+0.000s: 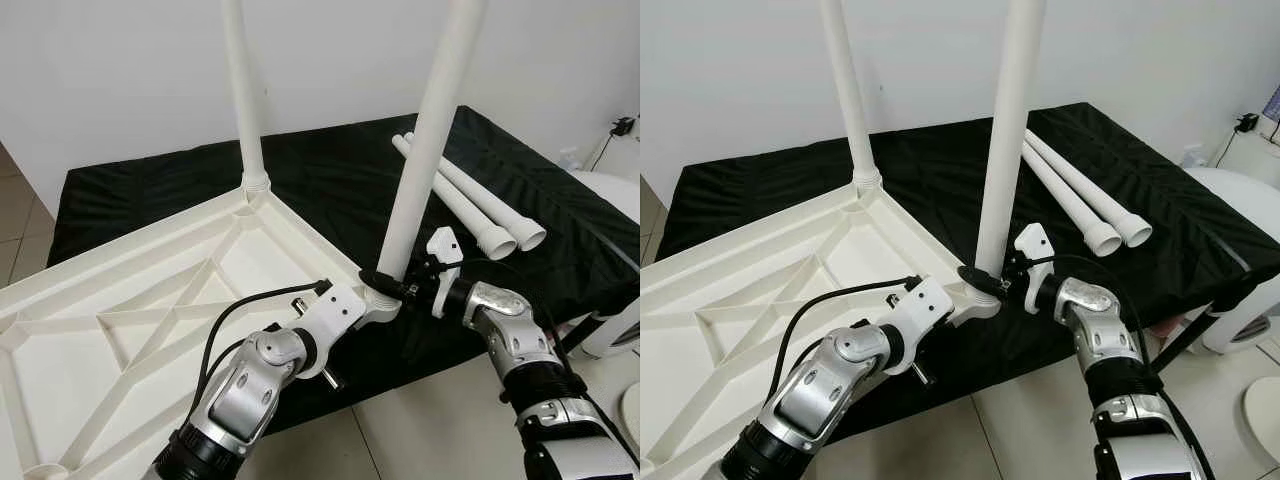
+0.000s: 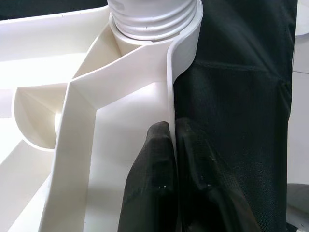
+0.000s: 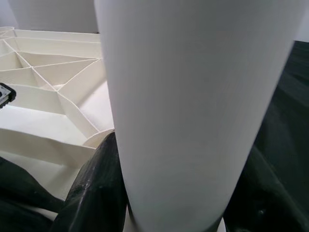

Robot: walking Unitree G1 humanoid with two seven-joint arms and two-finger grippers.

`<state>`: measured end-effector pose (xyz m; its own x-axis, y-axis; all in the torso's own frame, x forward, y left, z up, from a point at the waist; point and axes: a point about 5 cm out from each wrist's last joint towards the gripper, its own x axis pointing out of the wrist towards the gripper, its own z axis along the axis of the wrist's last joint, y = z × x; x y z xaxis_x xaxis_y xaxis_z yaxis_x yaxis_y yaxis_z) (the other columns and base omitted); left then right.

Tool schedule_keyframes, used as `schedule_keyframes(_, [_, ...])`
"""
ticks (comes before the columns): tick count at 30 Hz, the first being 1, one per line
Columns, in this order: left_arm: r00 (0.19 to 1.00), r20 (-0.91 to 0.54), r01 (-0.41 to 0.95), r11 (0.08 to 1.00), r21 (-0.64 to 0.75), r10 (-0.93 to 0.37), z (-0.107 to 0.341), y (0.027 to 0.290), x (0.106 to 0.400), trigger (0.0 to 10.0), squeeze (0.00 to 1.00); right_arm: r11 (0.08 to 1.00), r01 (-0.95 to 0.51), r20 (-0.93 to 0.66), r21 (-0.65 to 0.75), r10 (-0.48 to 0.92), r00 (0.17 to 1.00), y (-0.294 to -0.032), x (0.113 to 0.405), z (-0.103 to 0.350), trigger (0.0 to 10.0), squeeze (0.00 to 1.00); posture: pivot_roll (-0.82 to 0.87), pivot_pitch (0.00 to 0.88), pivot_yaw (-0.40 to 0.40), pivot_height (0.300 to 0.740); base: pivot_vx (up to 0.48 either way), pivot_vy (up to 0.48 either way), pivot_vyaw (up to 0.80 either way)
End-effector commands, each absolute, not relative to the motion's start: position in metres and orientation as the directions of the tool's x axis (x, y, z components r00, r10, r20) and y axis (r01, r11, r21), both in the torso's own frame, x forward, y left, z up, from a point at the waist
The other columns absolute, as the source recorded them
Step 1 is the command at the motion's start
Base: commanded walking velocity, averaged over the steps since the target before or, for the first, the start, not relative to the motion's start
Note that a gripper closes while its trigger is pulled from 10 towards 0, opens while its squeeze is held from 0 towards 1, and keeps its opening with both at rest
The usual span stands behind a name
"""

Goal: Building children table

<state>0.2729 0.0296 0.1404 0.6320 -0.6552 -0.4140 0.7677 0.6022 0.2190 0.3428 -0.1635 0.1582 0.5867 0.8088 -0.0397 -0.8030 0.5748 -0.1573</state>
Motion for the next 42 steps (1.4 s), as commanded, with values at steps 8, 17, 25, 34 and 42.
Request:
schedule_keyframes(8, [0.662, -0.398, 0.743, 0.623, 0.244, -0.635, 0.143, 0.030, 0.273, 10.0, 0.00, 0.705, -0.694, -0.023, -0.146, 0.699, 0.715, -0.159, 0.343, 0.143, 10.0, 0.00, -0.11, 0.056, 0.055, 0.740, 0.000, 0.000, 0.00])
schedule_keyframes(17, [0.667, -0.399, 0.739, 0.627, 0.245, -0.630, 0.143, 0.032, 0.274, 10.0, 0.00, 0.815, -0.561, 0.003, -0.146, 0.567, 0.824, -0.156, 0.345, 0.145, 10.0, 0.00, -0.11, 0.067, 0.052, 0.740, 0.000, 0.000, 0.00])
schedule_keyframes(25, [0.667, -0.401, 0.738, 0.630, 0.242, -0.628, 0.143, 0.033, 0.273, 10.0, 0.00, 0.933, -0.359, 0.104, -0.008, 0.358, 0.928, -0.130, 0.343, 0.158, 10.0, 0.00, -0.11, 0.073, 0.051, 0.740, 0.000, 0.000, 0.00])
schedule_keyframes(34, [0.669, -0.397, 0.737, 0.631, 0.242, -0.628, 0.143, 0.031, 0.273, 10.0, 0.00, 0.996, -0.082, 0.118, 0.037, 0.077, 0.990, -0.111, 0.334, 0.162, 10.0, 0.00, -0.11, 0.072, 0.052, 0.740, 0.000, 0.000, 0.00])
schedule_keyframes(42, [0.670, -0.397, 0.736, 0.633, 0.242, -0.627, 0.143, 0.032, 0.274, 10.0, 0.00, 0.999, -0.004, 0.128, 0.038, -0.001, 0.992, -0.093, 0.325, 0.166, 10.0, 0.00, -0.11, 0.073, 0.052, 0.740, 0.000, 0.000, 0.00])
